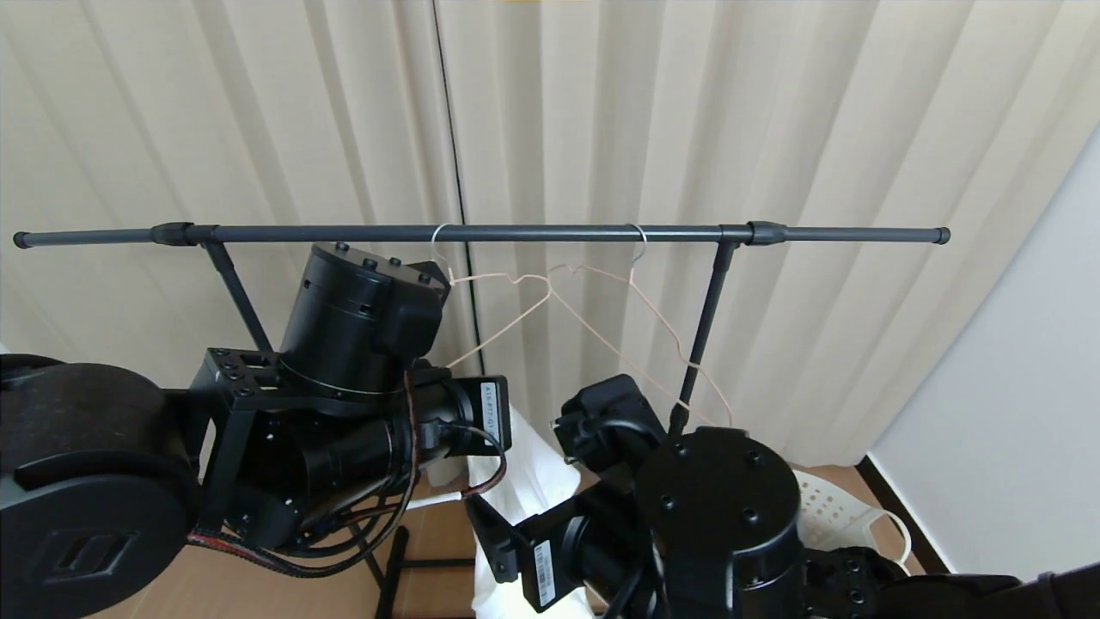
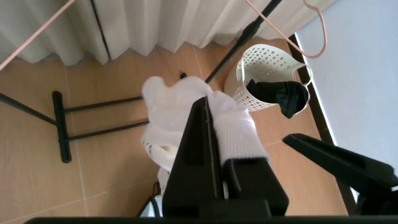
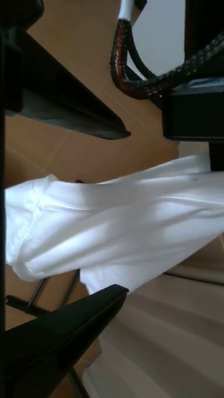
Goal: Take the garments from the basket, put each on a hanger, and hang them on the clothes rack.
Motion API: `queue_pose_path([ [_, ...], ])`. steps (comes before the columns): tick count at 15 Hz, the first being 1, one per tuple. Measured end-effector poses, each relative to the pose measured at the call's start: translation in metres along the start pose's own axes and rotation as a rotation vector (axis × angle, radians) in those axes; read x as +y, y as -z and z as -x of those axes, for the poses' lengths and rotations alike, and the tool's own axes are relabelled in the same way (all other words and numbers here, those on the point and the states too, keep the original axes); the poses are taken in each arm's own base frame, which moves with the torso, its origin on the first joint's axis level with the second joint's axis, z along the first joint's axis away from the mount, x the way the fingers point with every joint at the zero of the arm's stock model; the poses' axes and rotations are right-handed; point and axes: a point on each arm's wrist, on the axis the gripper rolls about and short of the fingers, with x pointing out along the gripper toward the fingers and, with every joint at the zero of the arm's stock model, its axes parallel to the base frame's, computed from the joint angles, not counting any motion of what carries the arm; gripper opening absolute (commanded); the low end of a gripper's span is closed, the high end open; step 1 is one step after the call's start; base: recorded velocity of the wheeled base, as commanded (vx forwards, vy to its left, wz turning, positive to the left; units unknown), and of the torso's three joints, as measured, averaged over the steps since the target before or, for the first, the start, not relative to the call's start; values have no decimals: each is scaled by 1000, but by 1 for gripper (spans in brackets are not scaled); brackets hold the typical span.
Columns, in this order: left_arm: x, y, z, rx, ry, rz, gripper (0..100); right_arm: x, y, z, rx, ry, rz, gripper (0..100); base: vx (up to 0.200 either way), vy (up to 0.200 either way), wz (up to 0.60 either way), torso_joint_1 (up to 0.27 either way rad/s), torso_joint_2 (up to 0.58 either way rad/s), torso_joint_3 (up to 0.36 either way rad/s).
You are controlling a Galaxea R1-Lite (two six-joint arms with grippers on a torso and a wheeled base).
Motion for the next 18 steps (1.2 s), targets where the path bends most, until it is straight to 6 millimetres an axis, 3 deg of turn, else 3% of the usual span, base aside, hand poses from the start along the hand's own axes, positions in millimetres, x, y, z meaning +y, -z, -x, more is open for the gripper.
queue_pose_path([
  [2,-1,0,0,0,-2,-2,0,-2,4,-9,-5,66,18,100,0,0,0,0,0,0],
  [8,2,-1,5,-9,-11,1,0,-34,4,-30,13,181,74,100,0,0,0,0,0,0],
  [18,11,-2,28,-41,7,3,0,-68,36,-62,135,288,173,100,0,0,0,0,0,0],
])
